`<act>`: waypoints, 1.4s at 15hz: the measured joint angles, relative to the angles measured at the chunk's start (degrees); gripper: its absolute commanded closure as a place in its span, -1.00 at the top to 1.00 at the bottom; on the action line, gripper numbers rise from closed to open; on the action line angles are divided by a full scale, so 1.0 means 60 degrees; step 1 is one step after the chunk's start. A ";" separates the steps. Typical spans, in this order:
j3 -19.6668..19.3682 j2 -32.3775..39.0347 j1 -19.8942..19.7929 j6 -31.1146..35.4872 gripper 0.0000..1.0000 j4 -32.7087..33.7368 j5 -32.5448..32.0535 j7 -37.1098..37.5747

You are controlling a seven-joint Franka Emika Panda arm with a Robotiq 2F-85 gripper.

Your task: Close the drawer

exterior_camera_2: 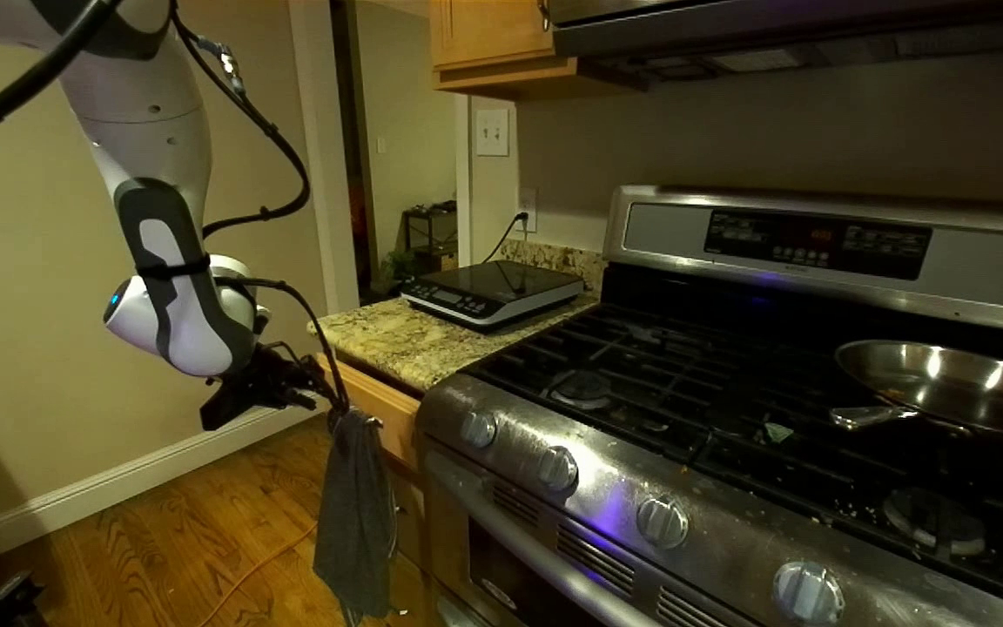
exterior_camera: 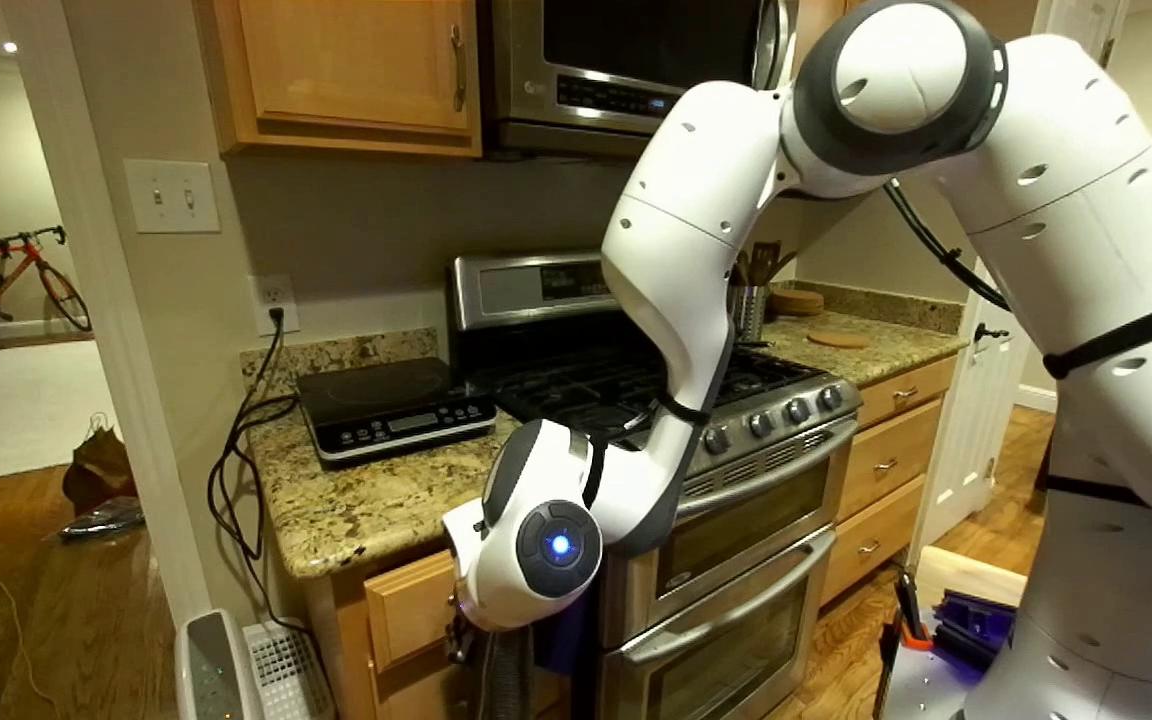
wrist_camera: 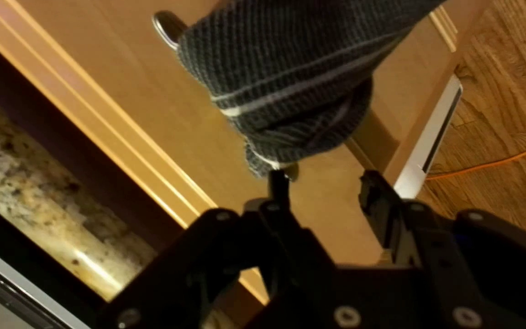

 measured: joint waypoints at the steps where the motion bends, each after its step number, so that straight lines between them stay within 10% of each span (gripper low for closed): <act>1: 0.0218 -0.0170 0.0015 0.0010 0.68 -0.0216 0.0004 -0.0055; 5: 0.0951 -0.0906 0.0059 0.0123 1.00 -0.1167 0.0400 -0.0406; 11: 0.1139 -0.1166 0.0013 0.1911 1.00 -0.1895 0.1951 -0.1603; 17: 0.1133 -0.1010 0.0061 0.1478 1.00 -0.1776 0.2453 -0.1636; 21: 0.0833 -0.0471 0.0285 0.0284 0.52 -0.1021 0.3020 -0.0786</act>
